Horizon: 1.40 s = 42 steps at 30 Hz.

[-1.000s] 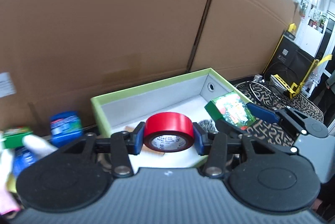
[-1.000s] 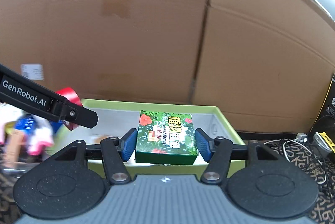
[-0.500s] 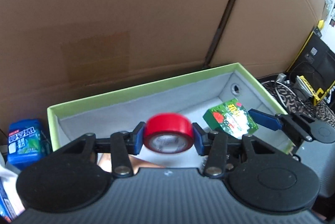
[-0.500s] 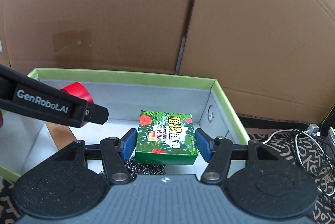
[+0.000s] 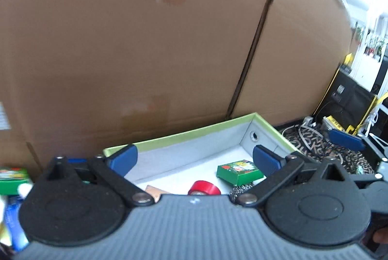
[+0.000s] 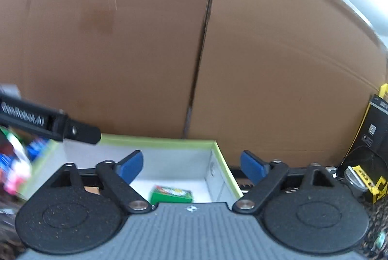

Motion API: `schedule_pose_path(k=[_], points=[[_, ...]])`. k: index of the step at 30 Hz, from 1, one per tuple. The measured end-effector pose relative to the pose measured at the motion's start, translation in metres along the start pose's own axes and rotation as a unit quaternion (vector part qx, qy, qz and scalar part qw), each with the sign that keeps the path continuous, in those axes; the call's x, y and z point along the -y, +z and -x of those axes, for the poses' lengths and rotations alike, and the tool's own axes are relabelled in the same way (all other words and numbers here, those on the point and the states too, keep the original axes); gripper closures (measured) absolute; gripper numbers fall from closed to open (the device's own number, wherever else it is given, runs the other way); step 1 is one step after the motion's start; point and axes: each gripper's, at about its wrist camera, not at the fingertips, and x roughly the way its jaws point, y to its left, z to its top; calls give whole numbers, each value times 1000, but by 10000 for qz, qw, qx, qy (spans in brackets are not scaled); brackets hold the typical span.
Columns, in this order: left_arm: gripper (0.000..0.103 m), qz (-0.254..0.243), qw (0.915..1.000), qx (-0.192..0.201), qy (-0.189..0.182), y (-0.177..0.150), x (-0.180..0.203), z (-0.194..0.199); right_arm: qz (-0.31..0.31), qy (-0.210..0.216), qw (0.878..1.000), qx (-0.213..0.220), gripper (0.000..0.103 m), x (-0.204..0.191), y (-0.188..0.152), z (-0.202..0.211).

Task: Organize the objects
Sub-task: 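Carry both items into the lime-green box and open both tools, then withdraw both tools from the green box back to the pile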

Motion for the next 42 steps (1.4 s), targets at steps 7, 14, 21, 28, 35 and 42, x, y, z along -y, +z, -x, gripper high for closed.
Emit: schedule_pose_path(k=[7, 14, 21, 28, 35, 42], points=[[0, -307, 9990, 296, 163, -31, -16, 89, -339, 462, 9977, 357, 5, -23, -17, 57], [0, -181, 9975, 482, 478, -73, -53, 171, -140, 746, 9966, 315, 4, -74, -34, 96], [0, -127, 9932, 486, 1046, -123, -88, 215, -127, 1115, 9937, 6, 4, -116, -60, 105], [0, 222, 9882, 148, 1510, -155, -135, 226, 195, 1384, 9899, -248, 4, -167, -82, 101], [0, 717, 9790, -25, 1910, -169, -188, 233, 317, 1680, 9846, -375, 4, -206, -85, 93], [0, 740, 9758, 38, 2056, -153, -234, 220, 429, 1714, 9836, -370, 5, -222, -82, 92]])
